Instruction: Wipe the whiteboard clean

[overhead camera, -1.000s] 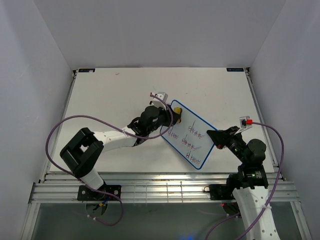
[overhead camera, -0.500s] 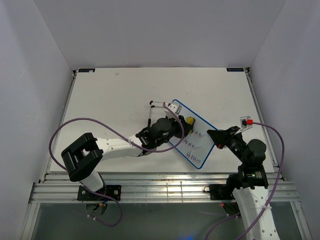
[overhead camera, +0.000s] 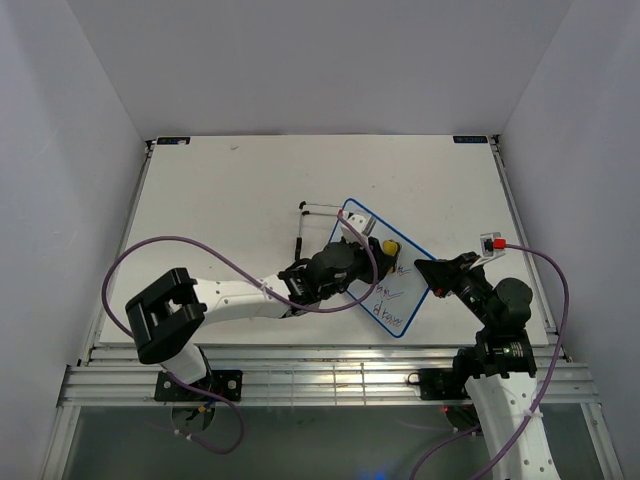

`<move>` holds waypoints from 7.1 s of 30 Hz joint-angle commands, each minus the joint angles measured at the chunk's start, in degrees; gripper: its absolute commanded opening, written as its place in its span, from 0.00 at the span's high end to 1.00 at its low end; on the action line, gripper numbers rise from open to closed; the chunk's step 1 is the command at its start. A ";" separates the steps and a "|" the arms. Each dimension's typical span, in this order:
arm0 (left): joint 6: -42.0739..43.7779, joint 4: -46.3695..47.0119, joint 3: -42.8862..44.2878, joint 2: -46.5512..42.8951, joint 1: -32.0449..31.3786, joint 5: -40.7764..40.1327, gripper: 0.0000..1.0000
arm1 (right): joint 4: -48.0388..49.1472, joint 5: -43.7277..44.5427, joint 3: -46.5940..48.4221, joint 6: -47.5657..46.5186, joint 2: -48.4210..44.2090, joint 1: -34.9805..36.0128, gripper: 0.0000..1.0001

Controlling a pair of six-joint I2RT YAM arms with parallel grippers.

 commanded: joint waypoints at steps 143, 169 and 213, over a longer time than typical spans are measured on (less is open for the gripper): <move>-10.30 -2.76 -13.78 -1.65 7.24 -3.86 1.00 | 7.64 -12.86 7.73 8.80 -0.95 1.62 0.92; -6.25 22.57 -27.06 -4.03 18.15 10.48 1.00 | 10.28 -14.71 8.08 12.76 0.37 1.97 0.92; -0.02 23.37 -35.60 -13.44 10.34 -2.52 1.00 | 3.51 -12.78 11.33 16.18 1.69 2.14 0.92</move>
